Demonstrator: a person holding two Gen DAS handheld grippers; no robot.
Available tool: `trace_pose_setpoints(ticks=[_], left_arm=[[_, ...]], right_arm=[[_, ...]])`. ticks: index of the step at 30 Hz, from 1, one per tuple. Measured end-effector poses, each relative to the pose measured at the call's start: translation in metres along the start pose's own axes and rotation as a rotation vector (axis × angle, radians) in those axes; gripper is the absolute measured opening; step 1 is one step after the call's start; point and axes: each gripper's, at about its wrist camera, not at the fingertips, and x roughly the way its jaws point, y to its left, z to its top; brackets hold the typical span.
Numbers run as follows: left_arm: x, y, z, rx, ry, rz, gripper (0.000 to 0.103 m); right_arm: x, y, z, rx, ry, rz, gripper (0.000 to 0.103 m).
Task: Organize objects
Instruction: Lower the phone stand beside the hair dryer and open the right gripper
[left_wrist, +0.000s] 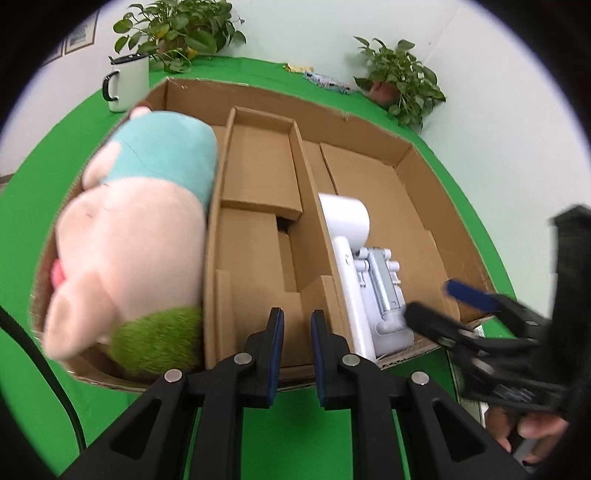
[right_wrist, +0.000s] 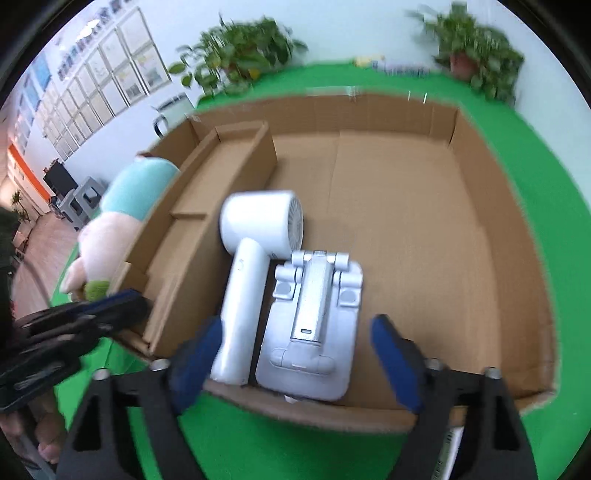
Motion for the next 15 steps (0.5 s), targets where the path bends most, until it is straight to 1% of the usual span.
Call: trace_pose_setpoints(ticks=[2, 4, 6, 8, 9, 10, 11, 12, 13, 15], left_arm=[[-0.001, -0.004, -0.001, 0.005, -0.013, 0.017, 0.014], [-0.004, -0.004, -0.002, -0.004, -0.022, 0.018, 0.014], [-0.013, -0.007, -0.006, 0.005, -0.058, 0.041, 0.014], [-0.027, -0.015, -0.011, 0.042, -0.109, 0.076, 0.014], [-0.034, -0.019, -0.013, 0.058, -0.128, 0.09, 0.014], [-0.042, -0.024, -0.017, 0.078, -0.15, 0.1, 0.016], [-0.048, -0.027, -0.02, 0.093, -0.163, 0.104, 0.022], [-0.053, -0.029, -0.023, 0.103, -0.174, 0.11, 0.025], [-0.059, -0.032, -0.028, 0.113, -0.186, 0.121, 0.031], [-0.068, -0.033, -0.033, 0.122, -0.204, 0.127, 0.033]], right_arm=[[-0.019, 0.004, -0.004, -0.03, -0.055, -0.028, 0.097], [-0.041, 0.008, -0.012, -0.054, -0.123, -0.054, 0.1], [-0.059, 0.011, -0.017, -0.059, -0.176, -0.061, 0.102], [-0.075, 0.013, -0.026, -0.054, -0.21, -0.061, 0.102], [-0.078, 0.014, -0.027, -0.053, -0.213, -0.061, 0.102], [-0.079, 0.015, -0.027, -0.054, -0.21, -0.065, 0.102], [-0.079, 0.014, -0.027, -0.055, -0.202, -0.068, 0.102], [-0.076, 0.013, -0.025, -0.052, -0.184, -0.069, 0.102], [-0.073, 0.012, -0.021, -0.044, -0.16, -0.062, 0.102], [-0.058, 0.008, -0.009, -0.021, -0.094, -0.056, 0.1]])
